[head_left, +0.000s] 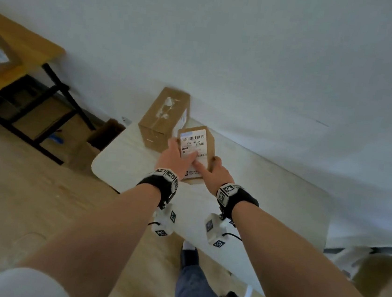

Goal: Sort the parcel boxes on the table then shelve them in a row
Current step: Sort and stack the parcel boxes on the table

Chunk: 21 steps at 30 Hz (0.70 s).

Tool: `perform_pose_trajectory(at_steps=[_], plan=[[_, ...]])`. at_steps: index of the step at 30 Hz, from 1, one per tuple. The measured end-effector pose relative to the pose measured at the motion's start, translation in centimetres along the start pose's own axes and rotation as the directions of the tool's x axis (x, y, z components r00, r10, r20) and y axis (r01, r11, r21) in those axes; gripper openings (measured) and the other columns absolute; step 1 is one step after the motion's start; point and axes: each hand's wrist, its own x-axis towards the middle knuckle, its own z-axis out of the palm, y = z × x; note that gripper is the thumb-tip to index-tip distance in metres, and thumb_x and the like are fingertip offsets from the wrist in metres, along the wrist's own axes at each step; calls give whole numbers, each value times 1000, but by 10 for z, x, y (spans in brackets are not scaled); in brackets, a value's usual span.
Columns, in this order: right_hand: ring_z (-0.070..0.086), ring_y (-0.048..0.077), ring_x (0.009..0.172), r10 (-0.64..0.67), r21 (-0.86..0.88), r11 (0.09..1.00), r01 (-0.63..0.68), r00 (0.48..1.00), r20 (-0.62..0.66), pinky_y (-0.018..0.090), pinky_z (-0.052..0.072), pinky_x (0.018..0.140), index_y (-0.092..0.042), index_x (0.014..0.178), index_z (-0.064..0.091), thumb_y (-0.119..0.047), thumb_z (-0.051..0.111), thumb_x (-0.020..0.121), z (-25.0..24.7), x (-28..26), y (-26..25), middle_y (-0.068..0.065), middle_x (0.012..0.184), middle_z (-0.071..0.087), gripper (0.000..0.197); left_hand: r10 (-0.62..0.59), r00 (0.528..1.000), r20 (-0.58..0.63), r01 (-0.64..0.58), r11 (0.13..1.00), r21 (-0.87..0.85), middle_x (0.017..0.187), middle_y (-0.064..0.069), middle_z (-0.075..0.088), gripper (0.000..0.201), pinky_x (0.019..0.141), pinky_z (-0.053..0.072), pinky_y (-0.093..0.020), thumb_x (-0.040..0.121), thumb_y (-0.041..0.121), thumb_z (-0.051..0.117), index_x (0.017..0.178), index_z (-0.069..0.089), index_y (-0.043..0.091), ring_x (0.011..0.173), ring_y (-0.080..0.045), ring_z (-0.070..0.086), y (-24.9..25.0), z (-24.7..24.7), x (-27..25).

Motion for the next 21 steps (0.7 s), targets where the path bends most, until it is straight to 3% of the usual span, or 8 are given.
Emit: perform_pose_trajectory(at_steps=[6,10,12,16,21], plan=[[63,24,85,37,-15,999,-36,997,63,34,49,70,-18,144,30,-83,34,83,-24,74,-3,6,115,66,89,54,998,30,-57,993,99,120,0,64,55,71,54,-32,94,43,59,138,33,23,89,-22,66,38,14,74],[60,34,110,42,-149,989,-18,986,160,40,49,88,-15,146,35,-61,29,100,-33,95,-7,15,133,57,66,74,991,108,-100,959,267,145,-8,45,67,97,46,-41,97,47,52,151,24,19,123,-30,54,39,25,101],[58,36,113,50,-156,988,-23,984,172,42,48,93,-14,145,37,-55,29,103,-34,96,-6,16,134,55,60,75,986,148,-120,936,330,150,-8,37,67,102,44,-43,96,47,52,150,28,16,130,-31,45,34,32,108],[57,36,116,76,-122,990,-65,993,90,41,47,93,-13,142,40,-56,35,100,-30,96,1,13,134,55,60,153,973,174,-211,897,389,147,-4,38,57,105,40,-43,94,47,55,139,42,15,131,-30,39,28,36,107],[53,33,123,90,-159,982,-101,993,-73,44,48,96,-16,148,32,-66,40,94,-35,73,6,14,142,48,75,302,928,218,-368,836,408,151,-5,37,61,111,32,-42,95,50,51,143,39,14,136,-29,33,30,30,92]])
